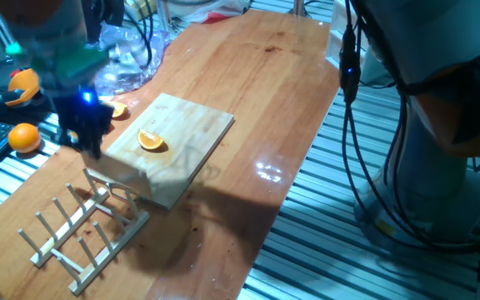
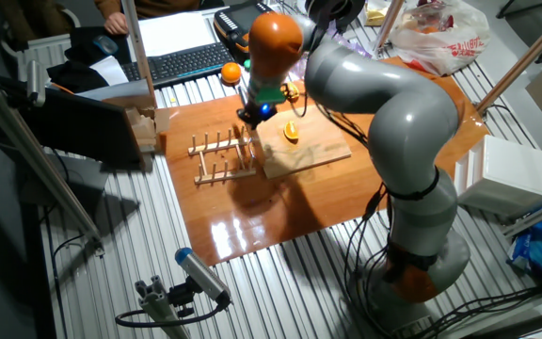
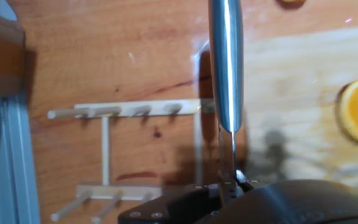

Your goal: Chop the orange

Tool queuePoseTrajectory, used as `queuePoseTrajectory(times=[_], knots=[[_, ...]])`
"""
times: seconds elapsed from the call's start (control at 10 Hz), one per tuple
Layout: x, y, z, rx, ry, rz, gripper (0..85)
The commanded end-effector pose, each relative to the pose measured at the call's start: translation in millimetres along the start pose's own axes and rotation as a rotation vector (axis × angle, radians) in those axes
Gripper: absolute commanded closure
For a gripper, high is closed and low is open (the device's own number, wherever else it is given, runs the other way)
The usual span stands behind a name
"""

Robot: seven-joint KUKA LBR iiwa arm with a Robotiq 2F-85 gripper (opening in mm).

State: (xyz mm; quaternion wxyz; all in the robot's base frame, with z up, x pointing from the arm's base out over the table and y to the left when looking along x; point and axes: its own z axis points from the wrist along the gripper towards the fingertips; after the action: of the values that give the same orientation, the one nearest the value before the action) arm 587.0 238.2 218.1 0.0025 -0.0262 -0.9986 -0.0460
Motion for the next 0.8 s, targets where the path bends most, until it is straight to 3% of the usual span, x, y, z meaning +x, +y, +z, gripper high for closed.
queuePoseTrajectory(times=[0.0,0.4,0.6,0.7], knots=[[-5.8,-21.3,-0.5,0.0,-0.001,-0.012,85.0],[-24.7,-69.1,15.9,0.002,-0.034,-0.056,85.0],[-26.6,-84.3,24.4,0.051,-0.063,-0.076,85.0],[-23.5,-91.5,25.6,0.056,-0.063,-0.043,85.0]])
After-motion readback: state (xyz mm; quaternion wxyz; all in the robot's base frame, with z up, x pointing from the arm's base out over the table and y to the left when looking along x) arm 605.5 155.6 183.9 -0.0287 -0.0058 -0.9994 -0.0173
